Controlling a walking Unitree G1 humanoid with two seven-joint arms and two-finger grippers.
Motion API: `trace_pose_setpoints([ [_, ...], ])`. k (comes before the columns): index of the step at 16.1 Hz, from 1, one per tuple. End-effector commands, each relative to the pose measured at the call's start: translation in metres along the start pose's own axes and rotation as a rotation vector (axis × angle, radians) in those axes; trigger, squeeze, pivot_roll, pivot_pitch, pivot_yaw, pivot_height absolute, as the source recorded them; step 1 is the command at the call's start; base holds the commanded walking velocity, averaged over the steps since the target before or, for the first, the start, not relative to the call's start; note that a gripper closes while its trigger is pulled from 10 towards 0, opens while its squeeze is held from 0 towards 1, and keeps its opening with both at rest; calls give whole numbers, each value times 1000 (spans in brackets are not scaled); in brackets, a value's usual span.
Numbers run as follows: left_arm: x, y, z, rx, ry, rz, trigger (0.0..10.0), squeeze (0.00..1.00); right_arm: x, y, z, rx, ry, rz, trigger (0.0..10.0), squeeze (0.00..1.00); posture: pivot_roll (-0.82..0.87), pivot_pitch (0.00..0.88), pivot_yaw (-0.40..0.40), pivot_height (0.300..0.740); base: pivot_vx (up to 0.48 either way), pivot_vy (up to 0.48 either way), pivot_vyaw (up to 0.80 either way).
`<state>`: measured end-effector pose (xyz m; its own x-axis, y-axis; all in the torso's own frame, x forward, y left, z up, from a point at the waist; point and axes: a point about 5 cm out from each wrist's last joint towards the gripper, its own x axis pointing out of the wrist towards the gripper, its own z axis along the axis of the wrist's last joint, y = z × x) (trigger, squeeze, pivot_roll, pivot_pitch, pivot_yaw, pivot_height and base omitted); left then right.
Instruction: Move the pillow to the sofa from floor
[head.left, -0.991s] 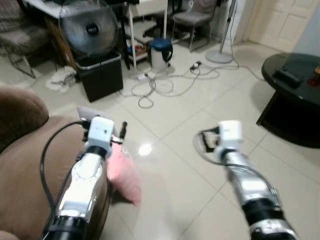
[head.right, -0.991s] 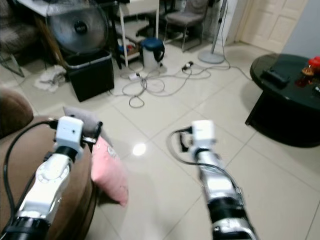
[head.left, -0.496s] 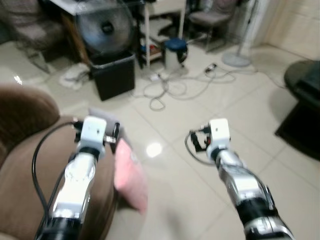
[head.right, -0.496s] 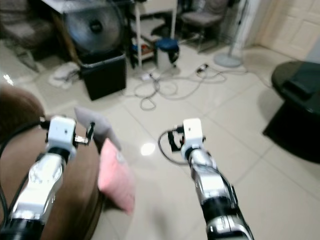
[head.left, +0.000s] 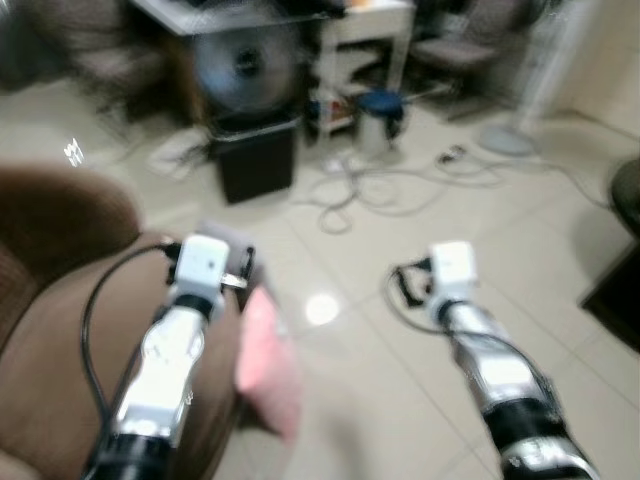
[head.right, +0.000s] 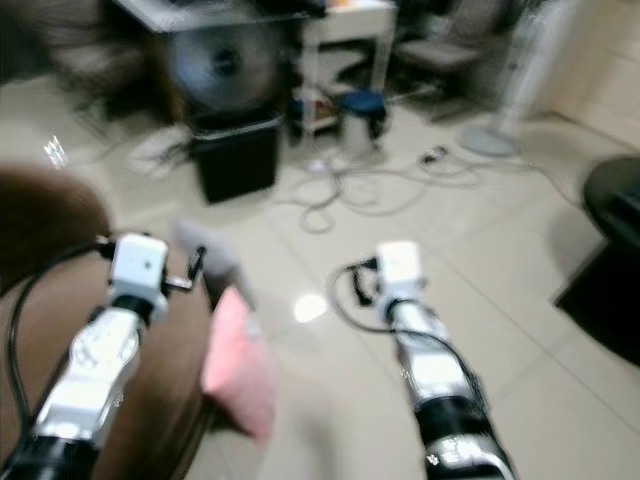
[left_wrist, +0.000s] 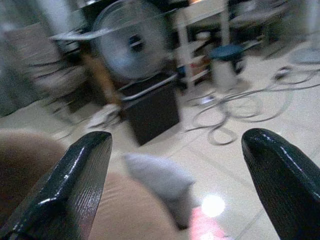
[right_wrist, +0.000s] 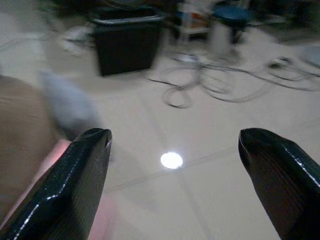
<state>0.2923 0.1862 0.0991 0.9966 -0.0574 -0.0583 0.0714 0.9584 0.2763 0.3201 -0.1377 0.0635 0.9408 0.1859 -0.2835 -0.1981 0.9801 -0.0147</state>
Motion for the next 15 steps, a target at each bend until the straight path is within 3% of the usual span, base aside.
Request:
trace_pose_setpoints([
  [1,2,-5,4,-6,-10,-18,10000,0,-4,-14,-3,-3,11,-38,10000,0,18,0,1,740,352,0,0],
  [15,2,-6,3,-7,-6,-24,10000,0,-4,-15,-4,5,17,-47,10000,0,16,0,1,740,352,0,0],
])
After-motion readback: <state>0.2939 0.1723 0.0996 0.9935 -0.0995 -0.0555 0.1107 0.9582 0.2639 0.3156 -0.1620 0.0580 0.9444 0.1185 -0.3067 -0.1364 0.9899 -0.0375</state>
